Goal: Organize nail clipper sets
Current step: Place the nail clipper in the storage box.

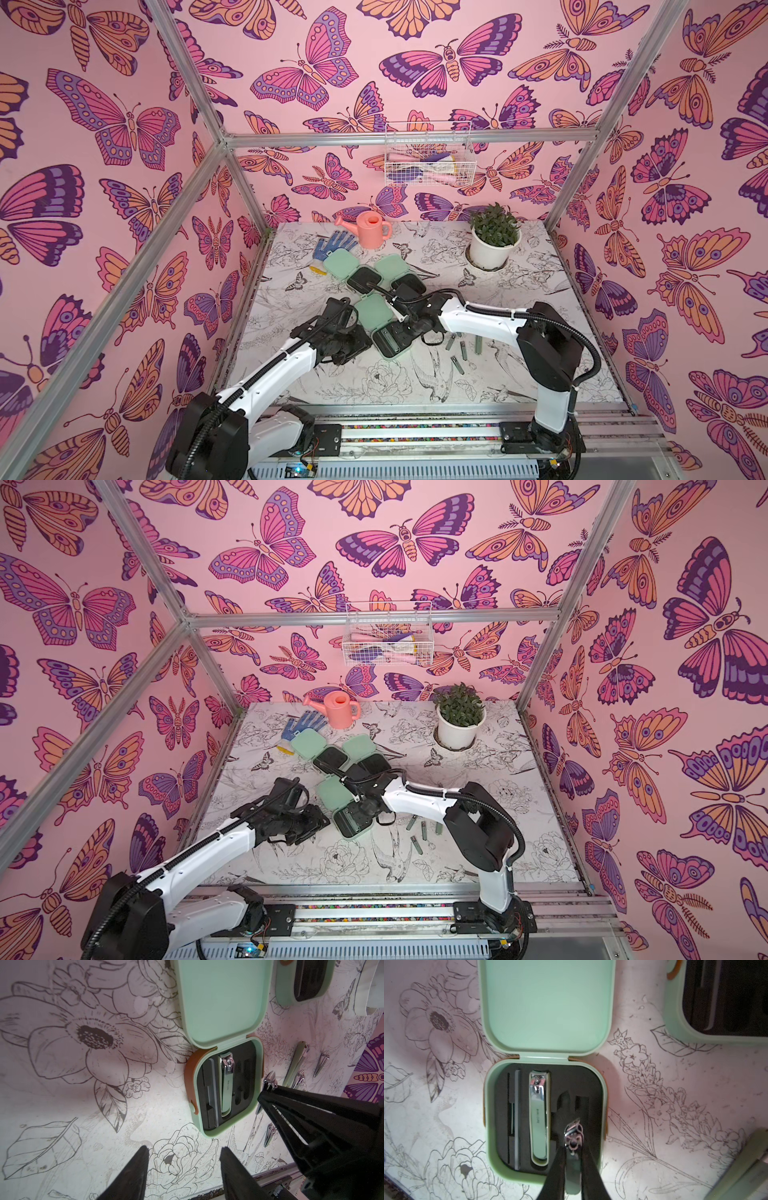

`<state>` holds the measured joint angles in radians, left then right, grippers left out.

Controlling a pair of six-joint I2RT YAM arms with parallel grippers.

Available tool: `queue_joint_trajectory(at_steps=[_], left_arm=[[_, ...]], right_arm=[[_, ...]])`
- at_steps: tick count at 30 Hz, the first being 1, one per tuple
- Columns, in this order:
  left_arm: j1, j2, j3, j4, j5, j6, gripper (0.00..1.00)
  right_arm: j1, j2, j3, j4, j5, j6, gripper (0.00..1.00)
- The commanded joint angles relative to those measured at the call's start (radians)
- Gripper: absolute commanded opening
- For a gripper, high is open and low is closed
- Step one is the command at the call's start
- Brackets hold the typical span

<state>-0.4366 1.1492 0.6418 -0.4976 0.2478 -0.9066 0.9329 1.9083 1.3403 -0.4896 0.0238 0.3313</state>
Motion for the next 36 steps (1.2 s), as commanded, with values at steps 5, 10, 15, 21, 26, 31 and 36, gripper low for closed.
queue_joint_trajectory(at_steps=[5, 10, 15, 21, 26, 31, 36], left_arm=[[0.013, -0.030, -0.024, -0.017, 0.018, -0.020, 0.58], [0.015, -0.034, -0.026, -0.018, 0.023, -0.020, 0.58], [0.015, -0.035, -0.028, -0.016, 0.025, -0.023, 0.58], [0.015, -0.034, -0.030, -0.016, 0.024, -0.029, 0.58], [0.015, -0.032, -0.027, -0.015, 0.026, -0.028, 0.58], [0.015, -0.031, -0.027, -0.016, 0.027, -0.026, 0.58], [0.014, -0.030, -0.028, -0.016, 0.027, -0.024, 0.58]], right_arm=[[0.018, 0.047, 0.039, 0.030, -0.012, -0.011, 0.12], [0.019, 0.069, 0.043, 0.040, -0.015, -0.019, 0.12], [0.020, 0.079, 0.040, 0.044, -0.022, -0.036, 0.12], [0.019, 0.096, 0.033, 0.049, -0.020, -0.053, 0.12], [0.019, 0.110, 0.033, 0.049, -0.015, -0.051, 0.11], [0.018, 0.117, 0.033, 0.036, 0.000, -0.042, 0.11], [0.018, 0.131, 0.057, -0.011, 0.020, -0.035, 0.11]])
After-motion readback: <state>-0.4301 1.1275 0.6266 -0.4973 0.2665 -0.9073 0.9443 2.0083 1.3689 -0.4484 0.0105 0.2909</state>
